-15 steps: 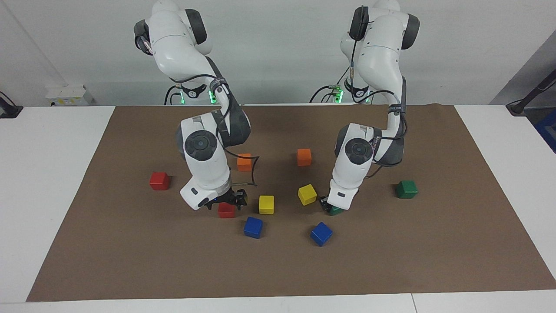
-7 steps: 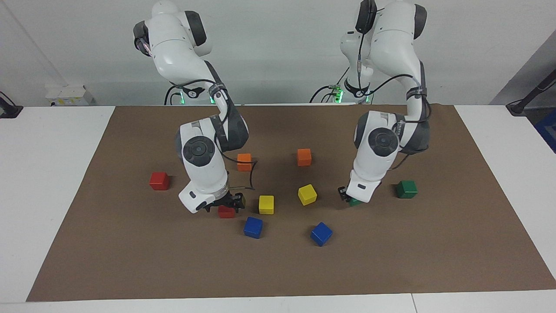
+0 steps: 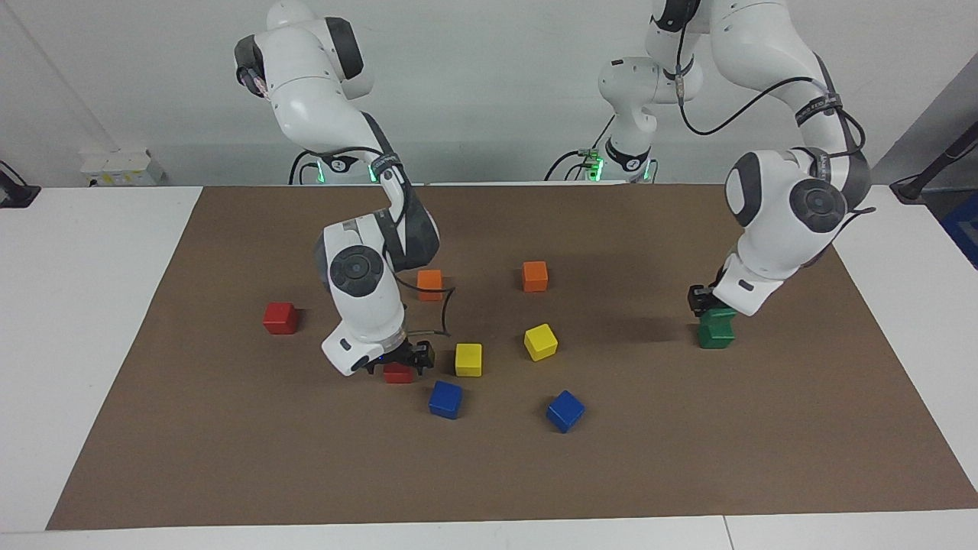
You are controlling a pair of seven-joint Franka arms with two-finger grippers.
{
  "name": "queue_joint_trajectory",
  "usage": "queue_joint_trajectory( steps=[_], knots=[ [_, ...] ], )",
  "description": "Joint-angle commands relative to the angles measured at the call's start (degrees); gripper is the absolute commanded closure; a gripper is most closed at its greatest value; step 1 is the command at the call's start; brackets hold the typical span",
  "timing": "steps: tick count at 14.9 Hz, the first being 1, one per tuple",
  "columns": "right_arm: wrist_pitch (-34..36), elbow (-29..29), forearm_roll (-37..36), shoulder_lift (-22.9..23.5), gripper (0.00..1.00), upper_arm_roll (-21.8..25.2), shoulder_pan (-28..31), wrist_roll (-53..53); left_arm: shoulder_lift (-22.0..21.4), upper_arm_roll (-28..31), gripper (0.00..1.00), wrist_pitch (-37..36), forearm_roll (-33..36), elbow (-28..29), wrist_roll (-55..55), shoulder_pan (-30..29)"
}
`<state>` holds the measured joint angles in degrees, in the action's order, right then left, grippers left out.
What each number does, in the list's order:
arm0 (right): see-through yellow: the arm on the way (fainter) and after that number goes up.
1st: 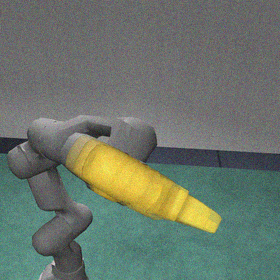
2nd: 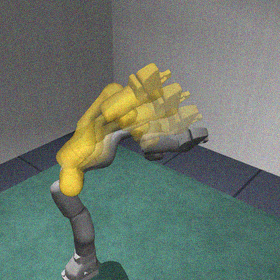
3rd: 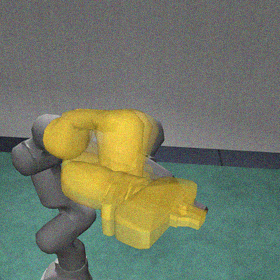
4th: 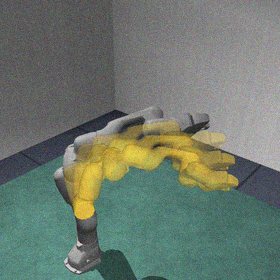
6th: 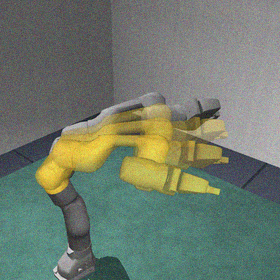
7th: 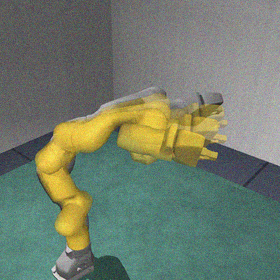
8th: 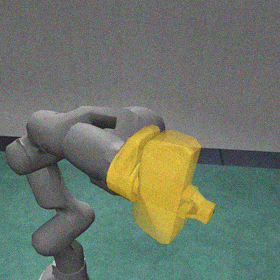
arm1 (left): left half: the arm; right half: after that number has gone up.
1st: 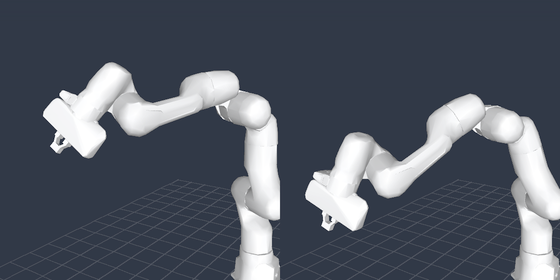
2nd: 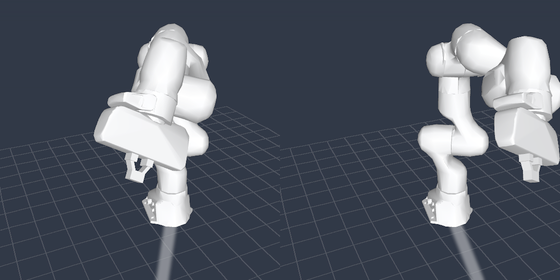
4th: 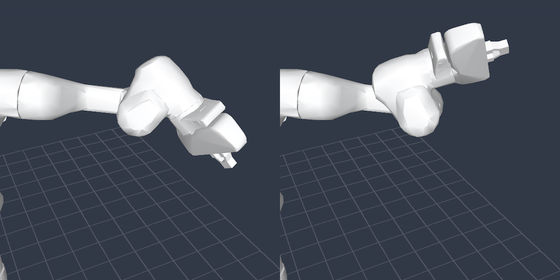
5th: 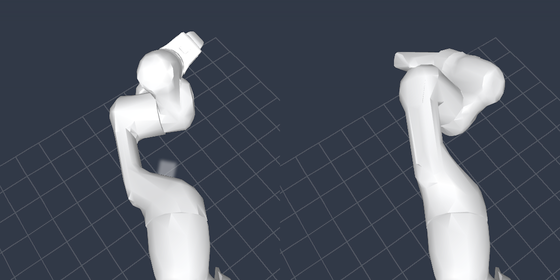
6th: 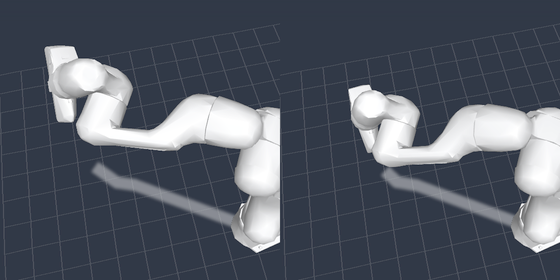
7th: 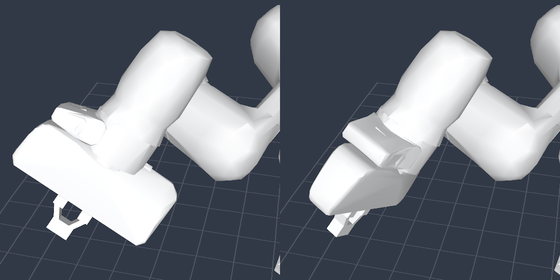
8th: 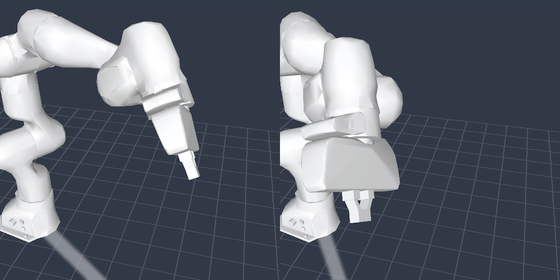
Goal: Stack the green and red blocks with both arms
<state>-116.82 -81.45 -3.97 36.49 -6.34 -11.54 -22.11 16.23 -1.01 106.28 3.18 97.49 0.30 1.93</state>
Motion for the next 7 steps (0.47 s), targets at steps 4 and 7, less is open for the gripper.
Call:
queue_joint_trajectory(
  steps=[4,7],
  knots=[
    [-4.4,-6.9,0.3,-3.1,0.00,-0.5,1.0,-1.3,-3.9,-0.9,1.00,9.6,-0.5,8.8,-10.6,-6.3],
    [-6.0,-8.1,0.3,-3.1,0.00,-0.5,1.0,-1.3,-3.4,-0.7,1.00,11.6,-3.4,9.6,-14.9,-5.7]
  ],
)
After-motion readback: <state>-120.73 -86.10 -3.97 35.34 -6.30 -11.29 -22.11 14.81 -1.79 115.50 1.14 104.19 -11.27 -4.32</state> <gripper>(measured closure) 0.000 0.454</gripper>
